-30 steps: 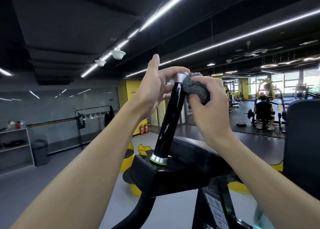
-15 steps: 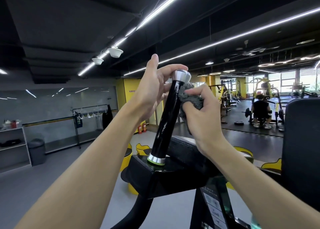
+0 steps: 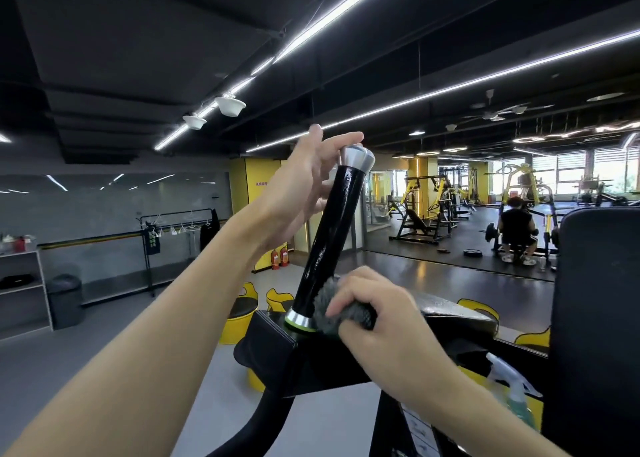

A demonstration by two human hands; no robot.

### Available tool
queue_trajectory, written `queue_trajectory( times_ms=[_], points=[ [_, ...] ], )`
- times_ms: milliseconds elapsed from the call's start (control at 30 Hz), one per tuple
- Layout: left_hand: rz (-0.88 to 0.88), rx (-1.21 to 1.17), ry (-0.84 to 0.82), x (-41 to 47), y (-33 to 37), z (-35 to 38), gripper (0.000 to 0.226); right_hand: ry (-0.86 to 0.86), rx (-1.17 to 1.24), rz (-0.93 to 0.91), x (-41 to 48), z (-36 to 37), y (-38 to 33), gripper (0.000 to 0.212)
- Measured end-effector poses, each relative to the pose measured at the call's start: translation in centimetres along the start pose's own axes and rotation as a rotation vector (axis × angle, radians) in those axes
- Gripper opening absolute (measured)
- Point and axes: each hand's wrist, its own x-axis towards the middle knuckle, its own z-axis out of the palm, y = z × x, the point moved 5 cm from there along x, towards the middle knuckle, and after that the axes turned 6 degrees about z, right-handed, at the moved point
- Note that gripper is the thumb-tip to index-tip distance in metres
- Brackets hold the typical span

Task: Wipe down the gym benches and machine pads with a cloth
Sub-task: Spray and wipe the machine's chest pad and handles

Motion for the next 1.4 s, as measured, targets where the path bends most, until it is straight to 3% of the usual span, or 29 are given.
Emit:
queue_trajectory(
  times_ms=[67, 200, 367, 467, 567, 633, 700, 767, 867, 1133, 1267, 1400],
  points=[
    [-0.031, 0.062, -0.004, -0.6, -0.2, -0.7, 0.056, 0.080, 0.056, -0.044, 0.9, -1.7, -2.0, 0.040],
    [0.010, 0.107, 0.174, -2.8, 0.8, -2.3, 0.046, 0.197, 0.142, -0.193, 5.2, -3.7, -6.5, 0.041],
    [-0.007, -0.268, 0.164, -3.7, 2.2, -2.6, 0.051, 0.260, -0.062, -0.332, 9.4, -2.0, -8.7, 0.029],
    [-0.060, -0.392, 0.132, -4.0, 1.9, -2.4, 0.056, 0.272, -0.354, -0.368, 10.7, -0.8, -8.2, 0.026],
    [-0.068, -0.438, 0.293, -4.0, 0.6, -3.4, 0.045, 0.158, -0.444, -0.314, 11.2, -1.2, -7.2, 0.035],
    [-0.073, -0.489, 0.400, -3.3, -0.2, -4.2, 0.030, 0.258, -0.350, -0.252, 11.6, -3.1, -6.3, 0.034],
    [-0.121, -0.408, 0.437, -2.6, -0.7, -4.0, 0.027, 0.294, -0.209, -0.120, 12.3, -4.4, -5.1, 0.033],
    [-0.147, -0.226, 0.384, -1.3, -0.9, -2.7, 0.042, 0.177, -0.085, -0.022, 13.0, -4.1, -3.9, 0.033],
    [-0.112, -0.068, 0.259, 0.4, -1.3, -0.6, 0.053, 0.207, -0.034, -0.050, 13.1, -3.9, -3.2, 0.026],
    [-0.182, 0.176, 0.061, -4.8, -4.7, -2.0, 0.040, 0.291, -0.013, -0.097, 13.1, -3.5, -3.1, 0.029],
    [-0.077, 0.018, 0.275, -0.2, -2.3, -2.1, 0.043, 0.364, 0.009, -0.078, 13.1, -3.2, -3.2, 0.025],
    [-0.043, 0.019, 0.293, 2.2, -1.5, -0.9, 0.036, 0.312, -0.003, -0.075, 13.0, -3.5, -3.2, 0.028]
  ],
)
